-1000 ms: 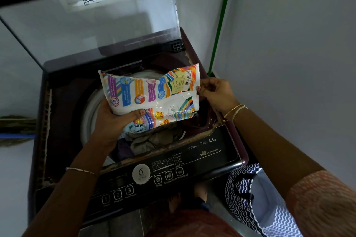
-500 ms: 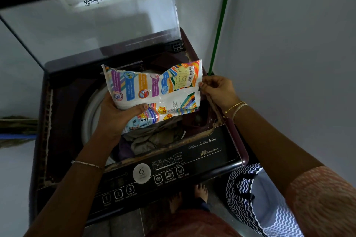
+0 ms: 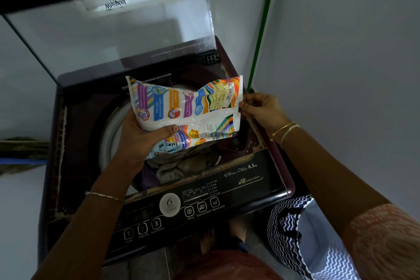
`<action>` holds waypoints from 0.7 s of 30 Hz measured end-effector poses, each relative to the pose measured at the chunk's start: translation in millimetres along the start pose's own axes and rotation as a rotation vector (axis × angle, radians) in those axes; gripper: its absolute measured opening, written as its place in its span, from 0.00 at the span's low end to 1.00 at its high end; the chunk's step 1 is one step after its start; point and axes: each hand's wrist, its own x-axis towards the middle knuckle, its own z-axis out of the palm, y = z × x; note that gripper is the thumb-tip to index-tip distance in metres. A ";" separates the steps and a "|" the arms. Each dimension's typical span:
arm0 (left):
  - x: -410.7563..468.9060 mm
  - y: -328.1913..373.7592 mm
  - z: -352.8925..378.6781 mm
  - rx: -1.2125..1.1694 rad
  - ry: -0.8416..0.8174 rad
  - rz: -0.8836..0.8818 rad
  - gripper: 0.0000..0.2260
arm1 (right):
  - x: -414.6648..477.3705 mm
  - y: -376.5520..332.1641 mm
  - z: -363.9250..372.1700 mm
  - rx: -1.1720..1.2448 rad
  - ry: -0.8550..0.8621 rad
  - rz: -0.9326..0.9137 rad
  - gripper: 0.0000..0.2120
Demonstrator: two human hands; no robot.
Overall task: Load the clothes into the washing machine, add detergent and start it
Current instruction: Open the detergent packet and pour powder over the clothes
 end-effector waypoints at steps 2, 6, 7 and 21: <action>-0.4 0.3 -2.5 0.012 0.000 0.000 0.21 | -0.8 0.8 -1.8 -0.021 -0.002 -0.001 0.10; 0.5 -1.4 -7.6 0.017 -0.009 -0.013 0.25 | -2.8 2.6 -5.6 -0.045 -0.046 0.011 0.03; 0.8 -1.8 -8.6 0.019 -0.010 -0.018 0.26 | -3.0 3.1 -6.2 -0.042 -0.049 0.013 0.03; 1.8 0.4 -10.8 0.018 -0.034 -0.053 0.24 | -5.8 1.4 -10.3 -0.087 -0.077 0.042 0.11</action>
